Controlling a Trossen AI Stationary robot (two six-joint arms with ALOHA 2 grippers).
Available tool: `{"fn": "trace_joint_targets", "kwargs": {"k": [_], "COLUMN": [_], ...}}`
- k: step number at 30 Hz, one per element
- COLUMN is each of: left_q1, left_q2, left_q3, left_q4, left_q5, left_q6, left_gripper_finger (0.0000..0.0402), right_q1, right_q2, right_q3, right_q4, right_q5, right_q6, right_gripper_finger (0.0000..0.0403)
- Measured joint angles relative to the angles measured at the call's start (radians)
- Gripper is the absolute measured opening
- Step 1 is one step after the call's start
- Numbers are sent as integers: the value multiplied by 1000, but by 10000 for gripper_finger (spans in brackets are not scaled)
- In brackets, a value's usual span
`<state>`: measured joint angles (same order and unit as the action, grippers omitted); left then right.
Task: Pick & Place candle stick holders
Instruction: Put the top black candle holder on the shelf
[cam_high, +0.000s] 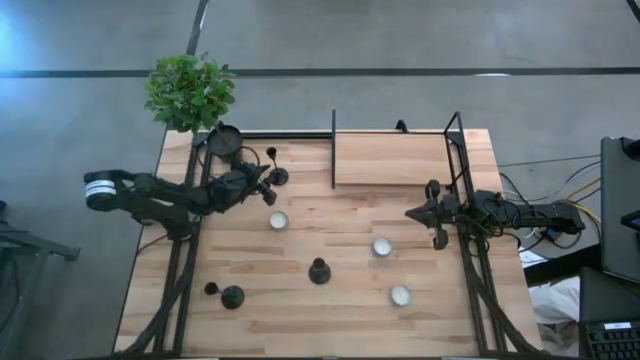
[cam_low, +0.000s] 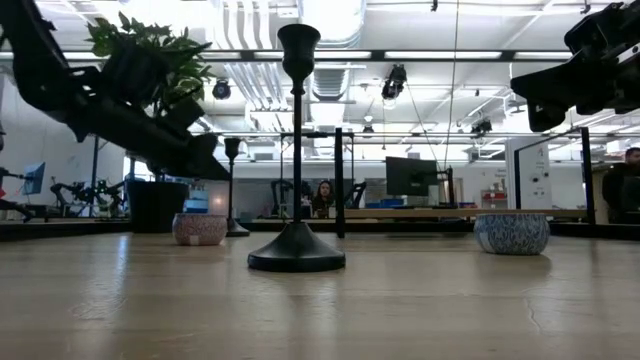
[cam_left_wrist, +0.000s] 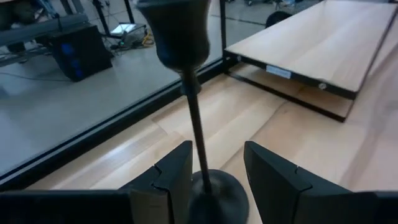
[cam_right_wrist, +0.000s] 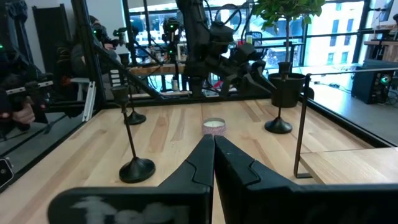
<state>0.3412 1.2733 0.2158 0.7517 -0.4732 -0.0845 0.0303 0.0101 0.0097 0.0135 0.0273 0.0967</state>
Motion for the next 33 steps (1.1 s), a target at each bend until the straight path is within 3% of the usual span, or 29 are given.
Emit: {"fn": "trace_joint_targets", "kwargs": {"k": [14, 19, 25, 33], "left_q1": [19, 35, 57, 92], "left_q2": [121, 119, 113, 115], "left_q3": [63, 67, 64, 66], "left_q4": [35, 34, 42, 46], "left_q5": [-8, -26, -14, 37], "left_q6": [14, 31, 32, 31], "left_gripper_finger": [143, 103, 21, 9], "right_q1": [0, 0, 0, 0], "right_q2": [0, 0, 0, 0], "right_q3": [0, 0, 0, 0], "right_q4": [0, 0, 0, 0], "right_q5": [0, 0, 0, 0], "right_q6": [0, 0, 0, 0], "right_gripper_finger": [8, 8, 8, 8]}}
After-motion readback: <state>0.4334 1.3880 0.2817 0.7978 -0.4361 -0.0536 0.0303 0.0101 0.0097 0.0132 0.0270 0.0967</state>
